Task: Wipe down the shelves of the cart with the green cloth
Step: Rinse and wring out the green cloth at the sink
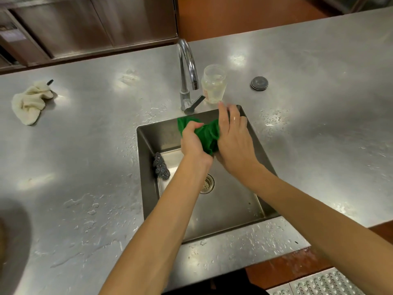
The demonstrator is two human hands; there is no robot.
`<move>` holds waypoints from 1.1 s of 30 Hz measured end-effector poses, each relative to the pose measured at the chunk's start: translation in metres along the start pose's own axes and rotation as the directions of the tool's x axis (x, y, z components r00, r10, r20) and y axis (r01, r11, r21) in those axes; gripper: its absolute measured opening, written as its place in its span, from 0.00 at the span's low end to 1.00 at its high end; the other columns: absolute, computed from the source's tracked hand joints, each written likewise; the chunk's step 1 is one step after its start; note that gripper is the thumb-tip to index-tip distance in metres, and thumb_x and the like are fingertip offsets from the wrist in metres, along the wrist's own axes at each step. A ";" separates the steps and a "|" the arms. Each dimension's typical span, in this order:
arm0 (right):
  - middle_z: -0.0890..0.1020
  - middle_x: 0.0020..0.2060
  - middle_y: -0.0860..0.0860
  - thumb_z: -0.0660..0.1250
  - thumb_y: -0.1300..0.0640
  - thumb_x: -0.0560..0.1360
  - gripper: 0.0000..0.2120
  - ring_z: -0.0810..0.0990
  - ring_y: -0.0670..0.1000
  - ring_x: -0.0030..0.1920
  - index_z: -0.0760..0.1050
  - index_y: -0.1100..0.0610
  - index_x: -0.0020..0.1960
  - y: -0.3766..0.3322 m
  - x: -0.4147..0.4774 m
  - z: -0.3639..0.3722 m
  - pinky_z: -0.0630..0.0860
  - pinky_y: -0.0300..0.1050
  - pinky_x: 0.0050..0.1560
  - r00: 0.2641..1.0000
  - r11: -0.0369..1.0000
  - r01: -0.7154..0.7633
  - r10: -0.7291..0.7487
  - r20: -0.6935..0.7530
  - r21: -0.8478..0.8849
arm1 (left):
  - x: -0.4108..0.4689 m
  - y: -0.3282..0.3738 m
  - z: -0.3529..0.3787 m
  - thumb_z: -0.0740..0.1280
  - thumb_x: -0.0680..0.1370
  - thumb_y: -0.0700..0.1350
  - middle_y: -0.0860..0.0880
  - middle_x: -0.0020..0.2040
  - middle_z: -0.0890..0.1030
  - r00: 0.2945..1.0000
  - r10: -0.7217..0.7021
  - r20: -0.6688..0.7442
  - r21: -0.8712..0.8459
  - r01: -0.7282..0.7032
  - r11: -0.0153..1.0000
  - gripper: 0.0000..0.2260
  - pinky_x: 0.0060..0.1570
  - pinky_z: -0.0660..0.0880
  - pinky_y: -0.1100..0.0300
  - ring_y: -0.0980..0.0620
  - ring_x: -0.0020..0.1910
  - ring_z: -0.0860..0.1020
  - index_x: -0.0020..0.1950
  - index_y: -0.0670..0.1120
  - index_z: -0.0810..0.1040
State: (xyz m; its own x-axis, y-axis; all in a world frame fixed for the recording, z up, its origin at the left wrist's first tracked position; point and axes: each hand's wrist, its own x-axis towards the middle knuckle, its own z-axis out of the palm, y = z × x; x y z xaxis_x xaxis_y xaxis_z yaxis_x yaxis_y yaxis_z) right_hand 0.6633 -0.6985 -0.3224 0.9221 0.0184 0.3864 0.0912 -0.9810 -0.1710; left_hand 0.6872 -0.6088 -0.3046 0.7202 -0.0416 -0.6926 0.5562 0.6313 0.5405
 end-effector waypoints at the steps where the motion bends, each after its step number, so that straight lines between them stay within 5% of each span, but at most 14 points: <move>1: 0.71 0.64 0.66 0.75 0.57 0.70 0.42 0.75 0.61 0.49 0.54 0.65 0.75 0.003 0.001 0.000 0.75 0.49 0.43 0.998 0.999 -0.024 0.023 0.051 0.032 | 0.000 0.002 0.000 0.67 0.71 0.42 0.44 0.48 0.78 1.000 0.024 0.019 0.017 -0.024 1.000 0.14 0.37 0.73 0.58 0.45 0.45 0.77 0.56 0.44 0.75; 8: 0.76 0.51 0.51 0.60 0.42 0.70 0.24 0.78 0.57 0.48 0.71 0.55 0.60 0.015 0.010 -0.003 0.72 0.46 0.38 0.995 0.992 -0.092 0.088 0.053 0.082 | -0.003 0.012 0.002 0.71 0.68 0.39 0.45 0.49 0.82 0.903 0.421 0.089 0.311 -0.427 0.849 0.13 0.46 0.80 0.52 0.48 0.47 0.81 0.52 0.46 0.78; 12: 0.74 0.35 0.44 0.64 0.42 0.67 0.15 0.80 0.54 0.39 0.73 0.48 0.50 0.010 0.006 -0.007 0.73 0.45 0.38 0.985 0.953 -0.149 0.121 0.120 0.264 | -0.002 0.019 0.005 0.68 0.65 0.34 0.46 0.41 0.79 0.804 0.538 0.251 0.352 -0.594 0.723 0.13 0.45 0.78 0.53 0.50 0.42 0.78 0.47 0.44 0.76; 16: 0.78 0.34 0.47 0.64 0.45 0.63 0.12 0.79 0.54 0.40 0.73 0.50 0.42 0.005 0.013 -0.011 0.78 0.49 0.41 0.954 0.909 -0.130 0.005 0.301 0.396 | -0.001 0.028 0.010 0.65 0.62 0.28 0.35 0.44 0.79 0.773 0.519 0.365 0.286 -0.624 0.727 0.16 0.52 0.79 0.38 0.32 0.49 0.80 0.46 0.40 0.76; 20: 0.73 0.24 0.50 0.68 0.60 0.55 0.08 0.70 0.50 0.27 0.68 0.55 0.26 0.004 0.014 -0.014 0.67 0.43 0.28 0.802 0.555 -0.440 -0.111 0.587 0.706 | 0.003 0.035 0.013 0.62 0.59 0.27 0.40 0.37 0.78 0.705 0.482 0.521 0.293 -0.678 0.675 0.18 0.39 0.80 0.45 0.39 0.39 0.81 0.43 0.44 0.77; 24: 0.66 0.23 0.50 0.66 0.63 0.57 0.12 0.62 0.48 0.24 0.63 0.53 0.25 0.011 0.006 -0.011 0.56 0.37 0.25 0.577 0.309 -0.709 -0.262 0.774 0.634 | 0.002 0.036 0.014 0.58 0.60 0.26 0.39 0.33 0.75 0.751 0.303 0.586 0.284 -0.541 0.792 0.20 0.32 0.76 0.53 0.43 0.30 0.76 0.45 0.43 0.76; 29: 0.63 0.22 0.49 0.64 0.64 0.56 0.22 0.57 0.46 0.21 0.50 0.56 0.37 0.015 0.010 -0.012 0.55 0.33 0.22 0.442 0.051 -0.832 -0.541 0.715 0.552 | 0.004 0.042 0.020 0.53 0.65 0.24 0.41 0.31 0.74 0.784 0.172 0.597 0.211 -0.360 0.909 0.19 0.28 0.72 0.58 0.47 0.26 0.72 0.47 0.42 0.71; 33: 0.62 0.22 0.51 0.62 0.66 0.55 0.17 0.52 0.47 0.23 0.56 0.57 0.36 0.013 0.016 -0.013 0.51 0.32 0.24 0.397 -0.115 -0.894 -0.648 0.649 0.432 | 0.004 0.045 0.024 0.52 0.66 0.26 0.43 0.35 0.69 0.777 0.084 0.624 0.173 -0.242 0.955 0.16 0.33 0.66 0.56 0.48 0.26 0.71 0.46 0.43 0.65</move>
State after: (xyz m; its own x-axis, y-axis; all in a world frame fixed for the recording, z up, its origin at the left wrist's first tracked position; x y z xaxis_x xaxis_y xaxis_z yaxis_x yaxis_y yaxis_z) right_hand 0.6744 -0.7131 -0.3060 0.5513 0.7687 -0.3242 -0.6729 0.1801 -0.7175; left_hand 0.7251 -0.5994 -0.2715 0.8648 -0.4629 -0.1945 0.4286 0.4788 0.7662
